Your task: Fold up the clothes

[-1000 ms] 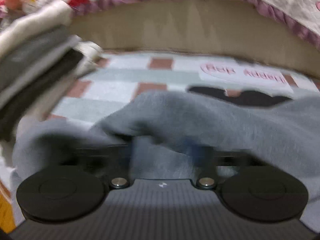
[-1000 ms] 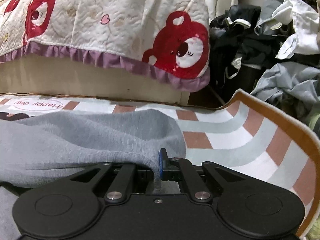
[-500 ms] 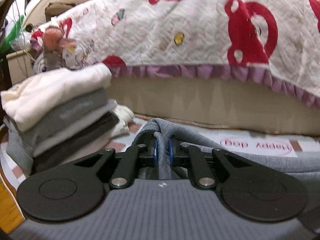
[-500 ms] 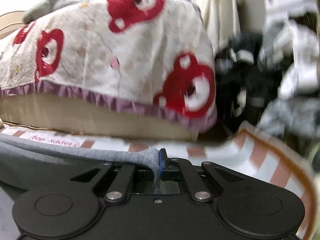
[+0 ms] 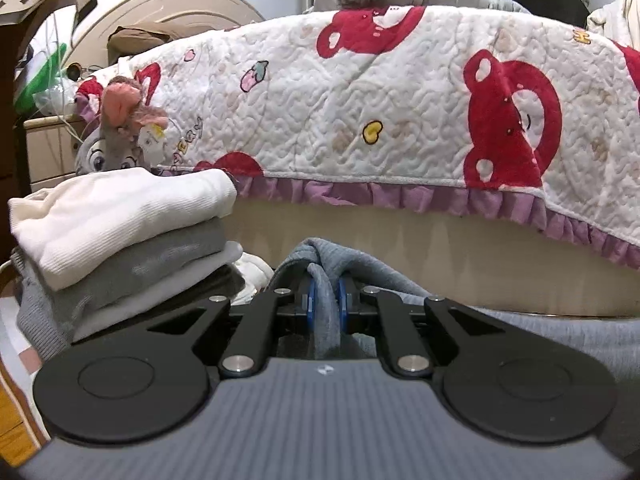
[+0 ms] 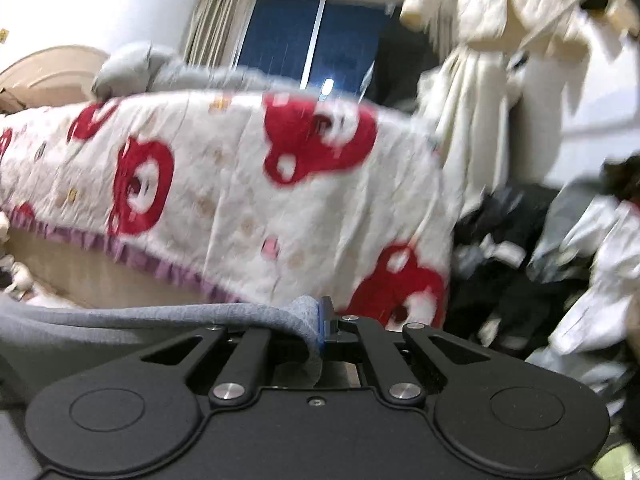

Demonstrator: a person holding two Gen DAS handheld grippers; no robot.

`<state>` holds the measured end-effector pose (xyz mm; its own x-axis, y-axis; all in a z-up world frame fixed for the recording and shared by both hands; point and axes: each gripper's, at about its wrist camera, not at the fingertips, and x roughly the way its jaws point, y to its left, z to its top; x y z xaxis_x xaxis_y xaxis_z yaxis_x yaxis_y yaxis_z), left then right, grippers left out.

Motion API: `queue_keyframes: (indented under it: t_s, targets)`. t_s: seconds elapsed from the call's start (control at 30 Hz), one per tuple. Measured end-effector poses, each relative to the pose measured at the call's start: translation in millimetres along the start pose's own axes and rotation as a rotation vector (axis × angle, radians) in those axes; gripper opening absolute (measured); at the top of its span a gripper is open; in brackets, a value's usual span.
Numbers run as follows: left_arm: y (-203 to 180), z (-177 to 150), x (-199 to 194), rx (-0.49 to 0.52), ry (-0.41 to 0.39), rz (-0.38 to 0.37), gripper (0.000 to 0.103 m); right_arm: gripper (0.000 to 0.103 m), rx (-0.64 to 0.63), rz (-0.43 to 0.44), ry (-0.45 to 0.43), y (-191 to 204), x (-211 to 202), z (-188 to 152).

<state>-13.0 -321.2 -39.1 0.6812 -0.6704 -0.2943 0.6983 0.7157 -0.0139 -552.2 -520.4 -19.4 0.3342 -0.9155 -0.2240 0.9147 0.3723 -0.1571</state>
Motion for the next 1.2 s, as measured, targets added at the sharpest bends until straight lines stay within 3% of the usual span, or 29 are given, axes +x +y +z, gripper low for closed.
queue_keyframes:
  t_s: [0.27,0.37,0.43,0.47,0.5,0.57,0.73,0.87,0.97,1.03,1.13,1.2]
  targets:
    - [-34,49,111,0.074,0.051,-0.055,0.011,0.002,0.048,0.005,0.251,-28,149,-29]
    - [-62,58,158,0.147,0.015,-0.018,0.011,0.004,0.01,-0.046,0.247,-23,205,-32]
    - [-78,52,193,0.215,0.028,0.039,0.02,0.024,-0.007,-0.071,0.249,-25,240,-39]
    - [-84,48,209,0.245,0.048,0.079,0.027,0.048,-0.013,-0.1,0.279,-26,256,-45]
    - [-86,41,222,0.268,0.08,0.115,0.027,0.059,-0.022,-0.132,0.323,-25,270,-52]
    - [-81,28,235,0.277,0.152,0.148,0.03,0.06,-0.024,-0.152,0.413,-23,286,-70]
    - [-49,-12,232,0.224,0.345,0.048,0.035,0.065,0.118,-0.127,0.49,-38,274,-98]
    - [-48,-38,219,0.321,0.387,0.002,0.036,0.067,0.321,-0.092,0.541,-71,264,-111]
    - [-63,-43,207,0.35,0.376,-0.069,0.039,0.067,0.437,-0.1,0.528,-97,257,-111]
    - [-73,-39,198,0.347,0.368,-0.15,0.039,0.067,0.433,-0.081,0.521,-101,252,-113]
    - [-87,-39,159,0.327,0.349,-0.351,0.037,0.067,0.262,-0.035,0.587,-79,249,-125]
    - [-97,-50,135,0.346,0.381,-0.42,0.037,0.067,0.138,0.002,0.632,-61,244,-134]
